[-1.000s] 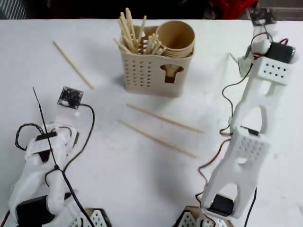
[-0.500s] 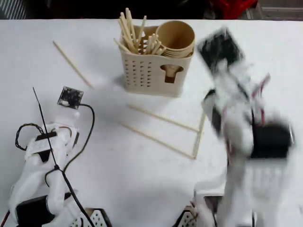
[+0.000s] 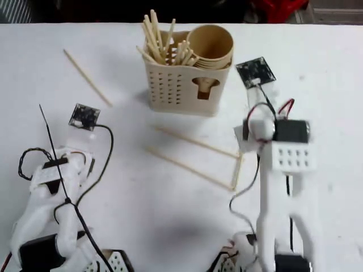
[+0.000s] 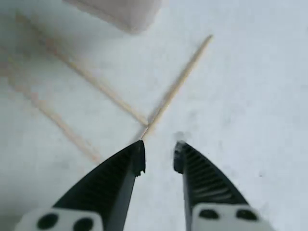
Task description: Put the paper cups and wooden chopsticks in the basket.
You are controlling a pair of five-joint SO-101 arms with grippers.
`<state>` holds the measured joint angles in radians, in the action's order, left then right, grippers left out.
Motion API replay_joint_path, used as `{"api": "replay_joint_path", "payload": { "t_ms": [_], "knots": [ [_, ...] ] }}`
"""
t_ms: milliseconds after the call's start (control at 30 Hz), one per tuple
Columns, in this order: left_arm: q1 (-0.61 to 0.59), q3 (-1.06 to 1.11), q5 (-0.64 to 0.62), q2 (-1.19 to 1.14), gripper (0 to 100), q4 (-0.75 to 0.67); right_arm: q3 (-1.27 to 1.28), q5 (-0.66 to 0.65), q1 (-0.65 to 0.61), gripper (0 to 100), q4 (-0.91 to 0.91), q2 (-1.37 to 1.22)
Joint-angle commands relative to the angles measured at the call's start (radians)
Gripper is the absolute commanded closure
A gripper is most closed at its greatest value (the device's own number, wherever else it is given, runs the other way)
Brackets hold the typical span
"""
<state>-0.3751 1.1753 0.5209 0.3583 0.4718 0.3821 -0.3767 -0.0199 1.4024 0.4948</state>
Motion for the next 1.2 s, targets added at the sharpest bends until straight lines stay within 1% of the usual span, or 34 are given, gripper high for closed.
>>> {"api": "replay_joint_path", "payload": {
  "t_ms": [0, 167, 433, 600, 733, 967, 1167],
  "knots": [
    [0.018, -0.006, 0.011, 0.031, 90, -0.015, 0.049, 0.069, 0.041, 84.2, -0.226, -0.203],
    [0.018, -0.006, 0.011, 0.031, 90, -0.015, 0.000, 0.081, 0.048, 84.6, -0.354, -0.456],
    [0.018, -0.006, 0.011, 0.031, 90, -0.015, -0.180, 0.081, 0.087, 84.6, -0.369, -0.768],
    [0.018, -0.006, 0.011, 0.031, 90, -0.015, -0.236, 0.080, 0.087, 85.7, -0.367, -0.866],
    [0.018, -0.006, 0.011, 0.031, 90, -0.015, -0.244, 0.080, 0.087, 98.1, -0.367, -0.860],
    [0.018, -0.006, 0.011, 0.031, 90, -0.015, -0.245, 0.081, 0.087, 98.2, -0.302, -0.753],
    [0.018, -0.006, 0.011, 0.031, 90, -0.015, -0.245, 0.081, 0.087, 98.1, -0.193, -0.513]
  ]
}}
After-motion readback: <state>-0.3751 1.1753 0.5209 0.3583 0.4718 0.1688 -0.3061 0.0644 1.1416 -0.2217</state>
